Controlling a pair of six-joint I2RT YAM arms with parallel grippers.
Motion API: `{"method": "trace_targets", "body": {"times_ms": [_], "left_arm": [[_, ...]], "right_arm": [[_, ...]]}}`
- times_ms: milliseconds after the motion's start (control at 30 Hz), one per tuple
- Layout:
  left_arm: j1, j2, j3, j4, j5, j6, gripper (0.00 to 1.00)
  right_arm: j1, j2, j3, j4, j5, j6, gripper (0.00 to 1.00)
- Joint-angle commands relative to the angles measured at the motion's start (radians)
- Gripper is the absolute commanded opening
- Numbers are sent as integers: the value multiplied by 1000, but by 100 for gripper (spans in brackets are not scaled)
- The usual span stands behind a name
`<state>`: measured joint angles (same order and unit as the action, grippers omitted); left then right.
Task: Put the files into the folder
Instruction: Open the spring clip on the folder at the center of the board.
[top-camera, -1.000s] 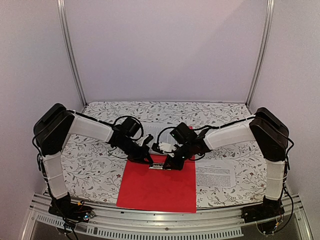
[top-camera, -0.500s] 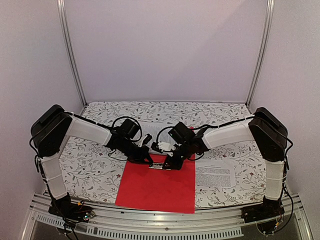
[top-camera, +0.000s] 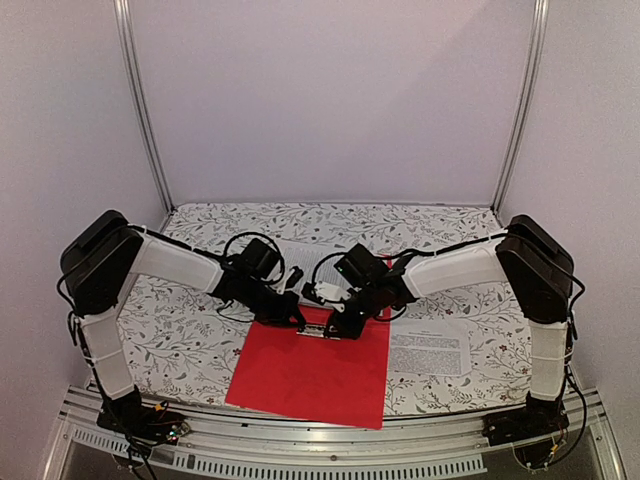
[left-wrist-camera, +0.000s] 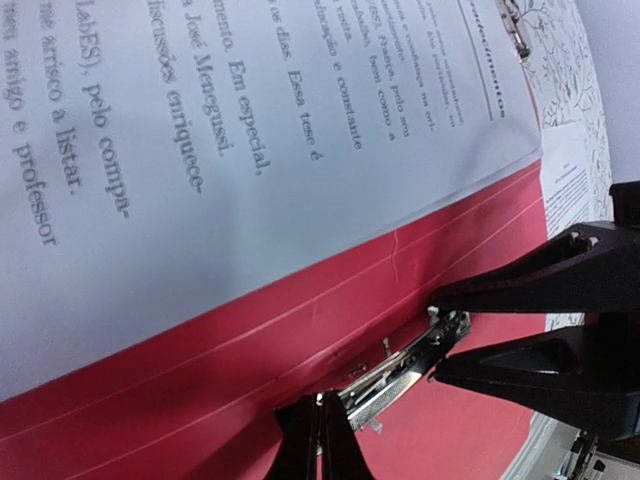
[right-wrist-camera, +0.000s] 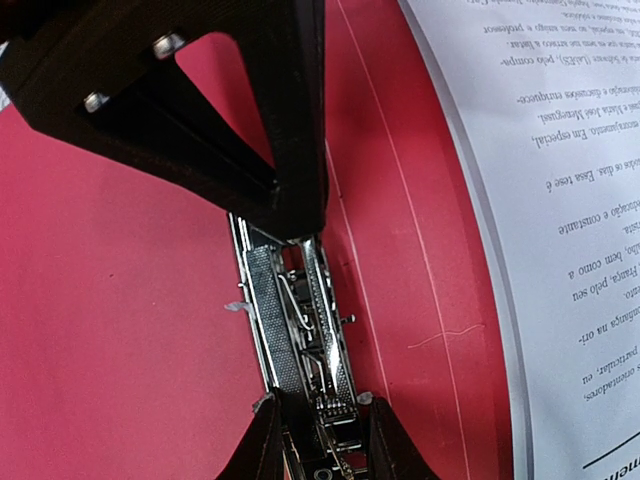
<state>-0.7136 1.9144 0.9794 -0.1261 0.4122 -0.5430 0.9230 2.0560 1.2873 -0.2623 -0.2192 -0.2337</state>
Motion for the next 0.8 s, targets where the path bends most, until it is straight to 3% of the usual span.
{"method": "trace_targets", "body": {"times_ms": [0, 500, 767], "left_arm": [[-67, 179, -63, -229, -148, -14, 0], [-89, 80, -116, -240, -105, -15, 0], [-77, 5, -55, -272, -109, -11, 0]], "right_arm": [[5, 121, -76, -59, 132, 9, 0], [5, 134, -65, -89, 161, 55, 0], [4, 116, -83, -87, 145, 44, 0]]}}
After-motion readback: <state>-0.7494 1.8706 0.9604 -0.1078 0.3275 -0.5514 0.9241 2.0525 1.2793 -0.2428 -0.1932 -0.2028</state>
